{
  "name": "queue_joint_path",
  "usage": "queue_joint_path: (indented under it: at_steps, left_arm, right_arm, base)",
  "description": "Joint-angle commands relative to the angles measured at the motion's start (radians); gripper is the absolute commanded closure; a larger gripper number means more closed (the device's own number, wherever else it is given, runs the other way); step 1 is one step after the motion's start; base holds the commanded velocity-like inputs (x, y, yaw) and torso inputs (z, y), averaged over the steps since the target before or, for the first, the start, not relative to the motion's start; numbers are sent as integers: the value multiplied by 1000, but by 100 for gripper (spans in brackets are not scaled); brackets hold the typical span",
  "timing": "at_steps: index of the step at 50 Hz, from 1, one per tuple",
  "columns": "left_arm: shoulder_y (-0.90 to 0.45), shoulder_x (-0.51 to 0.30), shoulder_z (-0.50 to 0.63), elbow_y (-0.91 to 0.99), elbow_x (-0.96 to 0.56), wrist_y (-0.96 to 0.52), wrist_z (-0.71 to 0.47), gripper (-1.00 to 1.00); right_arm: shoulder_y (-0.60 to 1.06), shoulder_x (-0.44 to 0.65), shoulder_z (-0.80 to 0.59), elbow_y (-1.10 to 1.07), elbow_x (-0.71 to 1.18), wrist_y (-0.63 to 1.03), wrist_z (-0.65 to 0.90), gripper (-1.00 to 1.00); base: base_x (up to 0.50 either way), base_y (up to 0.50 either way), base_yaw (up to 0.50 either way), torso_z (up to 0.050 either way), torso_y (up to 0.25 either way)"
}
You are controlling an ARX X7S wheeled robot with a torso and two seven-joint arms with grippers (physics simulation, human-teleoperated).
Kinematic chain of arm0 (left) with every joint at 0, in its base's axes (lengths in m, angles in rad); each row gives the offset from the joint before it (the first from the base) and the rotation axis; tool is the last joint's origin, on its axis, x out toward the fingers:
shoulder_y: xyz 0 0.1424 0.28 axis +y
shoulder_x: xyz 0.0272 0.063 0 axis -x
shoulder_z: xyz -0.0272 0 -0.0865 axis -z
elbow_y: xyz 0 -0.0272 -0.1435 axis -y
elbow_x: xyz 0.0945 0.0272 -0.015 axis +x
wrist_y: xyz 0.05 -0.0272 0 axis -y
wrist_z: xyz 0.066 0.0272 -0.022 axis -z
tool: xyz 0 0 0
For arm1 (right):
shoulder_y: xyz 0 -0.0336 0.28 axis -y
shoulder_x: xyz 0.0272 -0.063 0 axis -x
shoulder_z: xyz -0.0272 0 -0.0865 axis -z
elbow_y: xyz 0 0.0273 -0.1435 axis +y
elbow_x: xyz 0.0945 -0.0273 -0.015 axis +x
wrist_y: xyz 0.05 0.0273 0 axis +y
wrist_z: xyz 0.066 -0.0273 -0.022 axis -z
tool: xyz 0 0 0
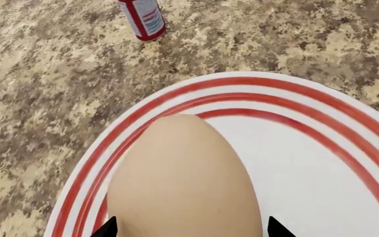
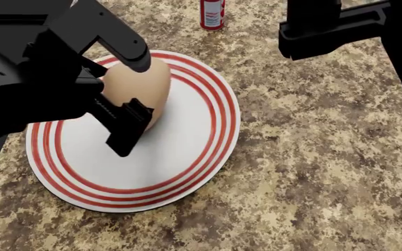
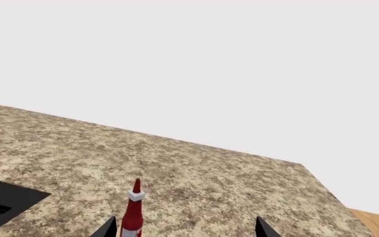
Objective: Pick the chicken breast from the sink and place it on the plate located on the counter
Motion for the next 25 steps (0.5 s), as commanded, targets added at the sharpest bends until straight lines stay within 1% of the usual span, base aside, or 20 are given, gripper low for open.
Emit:
queue_joint_path:
  at_steps: [1, 7, 8, 10, 14, 18, 25]
  left_arm:
    - [46, -1, 69, -75, 17, 50, 0, 100]
    - [47, 1, 72, -105, 22, 63, -3, 100]
    - [42, 4, 67, -118, 20, 66, 1, -100]
    - [41, 2, 58, -110, 18, 57, -7, -100]
    - [28, -5, 21, -22, 0, 5, -35, -100]
    - [-13, -13, -29, 64, -9, -40, -70, -100]
    - [-68, -19, -69, 121, -15, -72, -98, -100]
  right_arm:
    - [-11, 8, -2, 7, 15, -14, 17, -100]
    - [-16, 12, -12, 14, 20, -27, 23, -100]
    - [-14, 11, -10, 14, 22, -25, 25, -100]
    - [-12, 12, -9, 13, 27, -22, 28, -100]
    - [-6, 12, -3, 9, 40, -12, 37, -100]
    - [-2, 17, 3, 6, 52, -8, 44, -100]
    - [4, 19, 10, 4, 70, -3, 58, -100]
  base:
    - [0, 0, 3, 0, 0]
    - [0, 0, 0, 0, 0]
    - [0, 0, 3, 0, 0]
    - [0, 0, 0, 0, 0]
    - [0, 0, 0, 0, 0]
    - [0, 0, 0, 0, 0]
    - [0, 0, 0, 0, 0]
